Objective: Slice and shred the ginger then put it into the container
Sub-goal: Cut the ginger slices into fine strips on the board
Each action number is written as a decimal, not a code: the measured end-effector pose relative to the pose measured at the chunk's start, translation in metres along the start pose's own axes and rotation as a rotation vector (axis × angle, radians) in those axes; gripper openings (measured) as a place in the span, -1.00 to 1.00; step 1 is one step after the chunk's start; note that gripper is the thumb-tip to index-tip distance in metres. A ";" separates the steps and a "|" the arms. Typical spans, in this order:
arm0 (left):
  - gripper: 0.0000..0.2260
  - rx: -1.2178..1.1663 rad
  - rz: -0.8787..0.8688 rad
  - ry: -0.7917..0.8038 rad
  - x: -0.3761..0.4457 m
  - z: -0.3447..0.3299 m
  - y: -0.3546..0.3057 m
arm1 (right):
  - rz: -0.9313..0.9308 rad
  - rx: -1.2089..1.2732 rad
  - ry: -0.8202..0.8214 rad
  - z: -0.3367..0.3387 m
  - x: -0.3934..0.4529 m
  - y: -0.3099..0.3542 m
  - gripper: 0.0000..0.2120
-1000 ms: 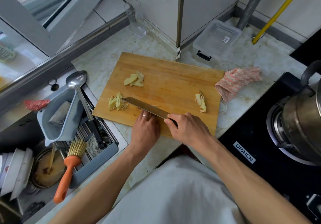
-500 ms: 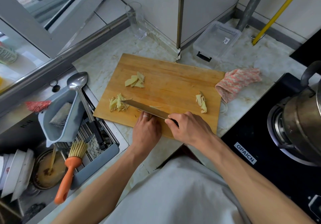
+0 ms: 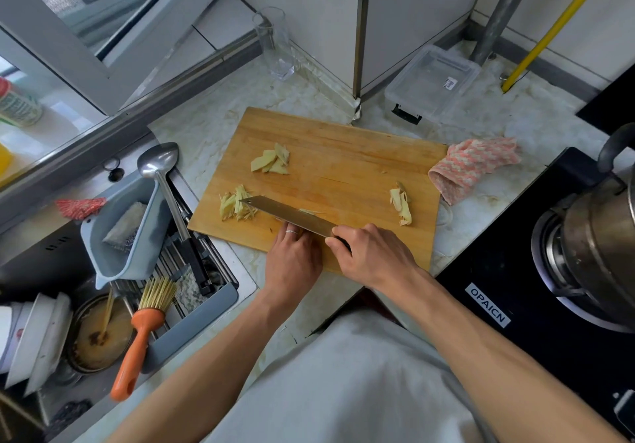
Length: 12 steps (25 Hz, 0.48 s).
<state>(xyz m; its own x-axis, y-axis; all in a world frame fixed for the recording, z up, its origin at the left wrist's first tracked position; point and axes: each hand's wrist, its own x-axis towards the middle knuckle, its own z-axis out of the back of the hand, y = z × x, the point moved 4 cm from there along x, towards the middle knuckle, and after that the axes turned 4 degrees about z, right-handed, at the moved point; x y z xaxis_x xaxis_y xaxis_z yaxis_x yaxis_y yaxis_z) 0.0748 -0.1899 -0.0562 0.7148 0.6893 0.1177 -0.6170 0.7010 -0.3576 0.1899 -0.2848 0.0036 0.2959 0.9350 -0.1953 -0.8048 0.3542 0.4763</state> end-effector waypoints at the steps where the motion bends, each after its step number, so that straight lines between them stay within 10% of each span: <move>1: -0.68 -0.001 0.007 -0.002 0.000 -0.001 0.000 | 0.003 -0.001 0.000 0.001 -0.001 0.000 -0.62; 12: -0.67 -0.018 0.023 0.018 0.000 0.000 -0.001 | -0.007 0.001 -0.008 0.003 0.001 -0.001 -0.64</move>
<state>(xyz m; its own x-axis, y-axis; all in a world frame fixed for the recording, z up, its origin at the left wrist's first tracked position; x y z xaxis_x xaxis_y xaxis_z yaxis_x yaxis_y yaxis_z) 0.0751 -0.1909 -0.0556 0.7067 0.7014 0.0928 -0.6273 0.6818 -0.3762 0.1928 -0.2841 0.0054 0.3058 0.9326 -0.1916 -0.8022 0.3607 0.4758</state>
